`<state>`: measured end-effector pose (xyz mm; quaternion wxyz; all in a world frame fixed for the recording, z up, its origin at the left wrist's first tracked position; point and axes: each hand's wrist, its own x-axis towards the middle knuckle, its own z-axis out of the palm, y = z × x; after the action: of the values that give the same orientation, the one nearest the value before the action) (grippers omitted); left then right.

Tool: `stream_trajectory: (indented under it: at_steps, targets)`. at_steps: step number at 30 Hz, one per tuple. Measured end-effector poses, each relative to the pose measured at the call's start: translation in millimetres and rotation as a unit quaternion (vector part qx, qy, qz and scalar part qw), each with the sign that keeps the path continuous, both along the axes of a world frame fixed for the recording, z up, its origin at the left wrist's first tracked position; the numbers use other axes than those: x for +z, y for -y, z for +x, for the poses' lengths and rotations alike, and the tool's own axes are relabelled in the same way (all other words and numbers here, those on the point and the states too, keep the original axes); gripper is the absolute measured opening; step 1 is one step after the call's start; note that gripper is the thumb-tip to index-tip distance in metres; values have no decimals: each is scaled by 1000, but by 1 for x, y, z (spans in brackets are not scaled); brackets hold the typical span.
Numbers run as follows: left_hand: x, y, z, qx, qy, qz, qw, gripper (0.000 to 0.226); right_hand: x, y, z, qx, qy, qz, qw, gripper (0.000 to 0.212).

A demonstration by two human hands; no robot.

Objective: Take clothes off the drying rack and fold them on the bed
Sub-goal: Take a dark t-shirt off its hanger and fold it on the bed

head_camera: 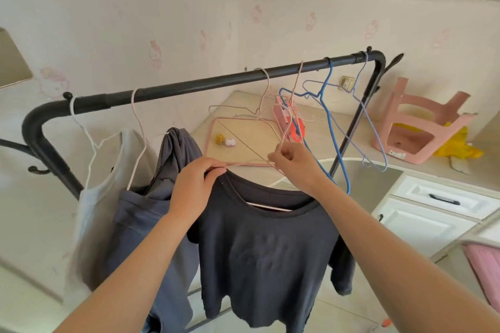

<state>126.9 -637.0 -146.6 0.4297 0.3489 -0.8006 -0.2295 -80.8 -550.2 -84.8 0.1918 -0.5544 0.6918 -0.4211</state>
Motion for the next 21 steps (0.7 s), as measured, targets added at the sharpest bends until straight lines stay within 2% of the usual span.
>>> stream_trajectory:
  at_steps: [10, 16, 21]
  targets:
    - [7, -14, -1, 28, -19, 59, 998, 7, -8, -13, -7, 11, 11, -6, 1000, 34]
    - [13, 0, 23, 61, 60, 104, 991, 9, -16, -23, -23, -56, 76, -12, 995, 31]
    - [17, 4, 38, 87, 11, 120, 989, 10, -22, -27, -25, -80, 101, -3, 992, 36]
